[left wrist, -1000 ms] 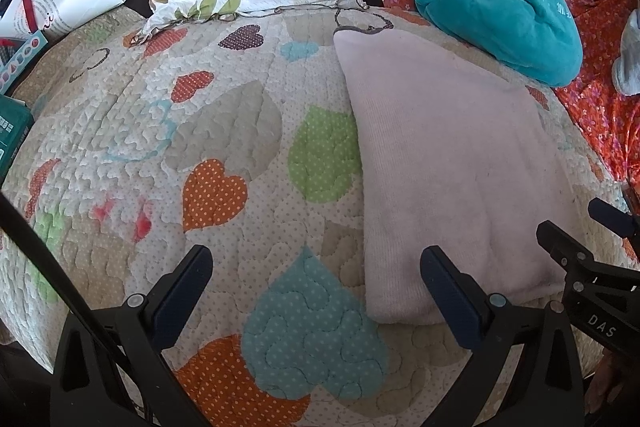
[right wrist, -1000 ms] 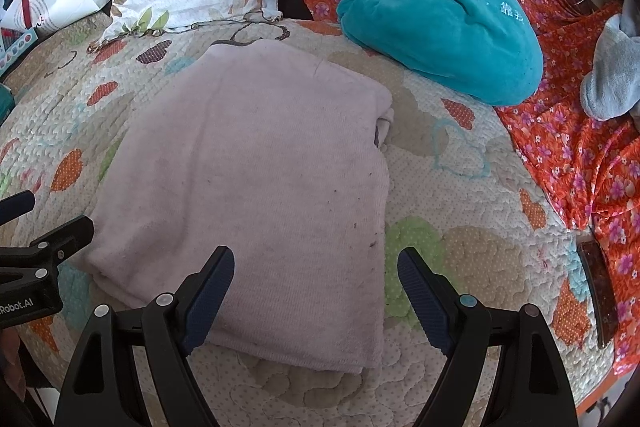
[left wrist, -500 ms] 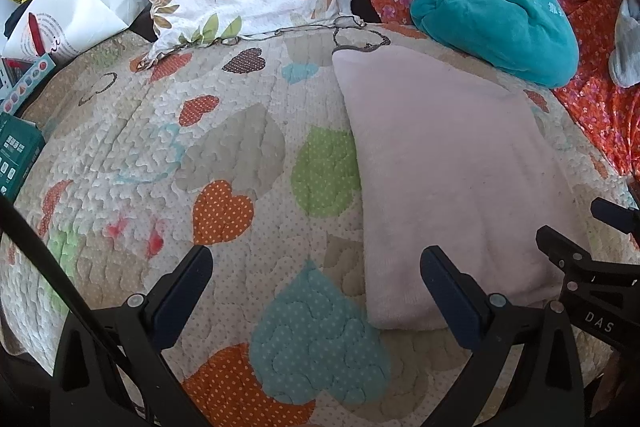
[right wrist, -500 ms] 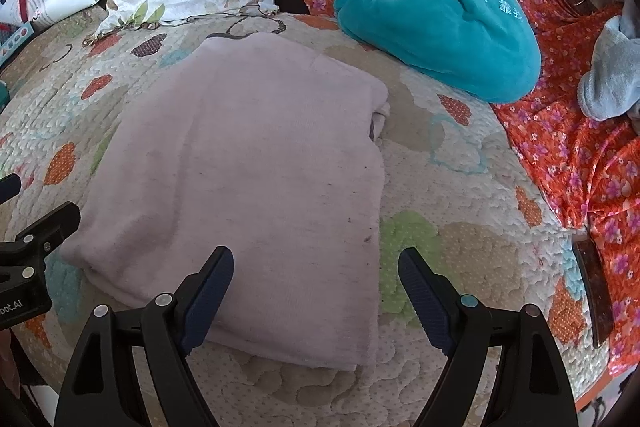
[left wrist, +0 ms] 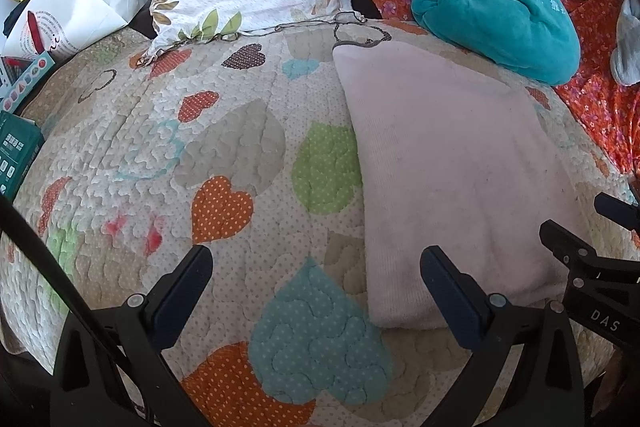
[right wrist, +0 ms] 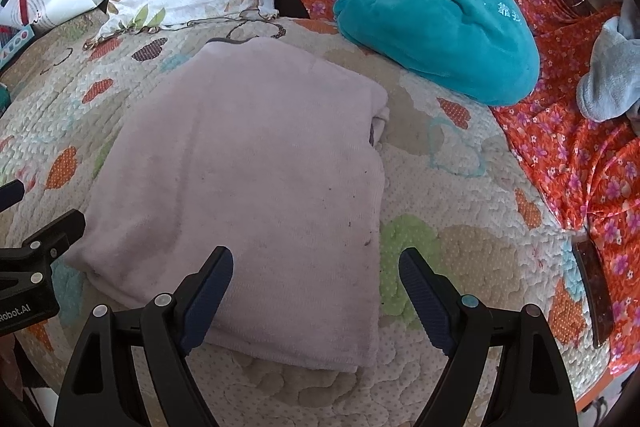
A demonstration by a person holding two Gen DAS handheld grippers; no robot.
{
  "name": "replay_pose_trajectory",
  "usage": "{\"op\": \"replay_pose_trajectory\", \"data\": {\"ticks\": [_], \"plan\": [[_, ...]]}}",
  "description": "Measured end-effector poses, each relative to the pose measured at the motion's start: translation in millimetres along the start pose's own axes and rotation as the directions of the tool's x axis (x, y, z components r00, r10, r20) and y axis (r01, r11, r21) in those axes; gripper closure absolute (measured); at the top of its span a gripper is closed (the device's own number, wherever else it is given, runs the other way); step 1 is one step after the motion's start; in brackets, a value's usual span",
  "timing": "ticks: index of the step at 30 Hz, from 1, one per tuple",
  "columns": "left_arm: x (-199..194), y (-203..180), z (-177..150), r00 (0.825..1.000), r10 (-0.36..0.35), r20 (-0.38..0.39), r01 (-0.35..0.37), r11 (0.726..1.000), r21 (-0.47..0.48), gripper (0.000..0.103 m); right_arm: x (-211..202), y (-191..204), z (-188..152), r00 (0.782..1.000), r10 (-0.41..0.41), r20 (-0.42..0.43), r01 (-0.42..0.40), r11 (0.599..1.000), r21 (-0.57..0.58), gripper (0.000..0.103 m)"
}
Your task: Fold small clothes
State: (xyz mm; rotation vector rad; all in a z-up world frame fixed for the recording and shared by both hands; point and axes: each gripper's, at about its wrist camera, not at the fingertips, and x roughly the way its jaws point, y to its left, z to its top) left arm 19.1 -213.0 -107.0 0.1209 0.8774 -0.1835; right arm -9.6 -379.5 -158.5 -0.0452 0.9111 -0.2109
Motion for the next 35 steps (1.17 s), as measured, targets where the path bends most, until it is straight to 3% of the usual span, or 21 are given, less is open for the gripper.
{"op": "replay_pose_trajectory", "data": {"ticks": [35], "plan": [[7.6,-2.3,-3.1,0.999,-0.02,-0.031,0.02,1.0,-0.002,0.0,-4.3,0.9,1.2,1.0,0.005,0.01,-0.006,1.0,0.008,0.013]]}}
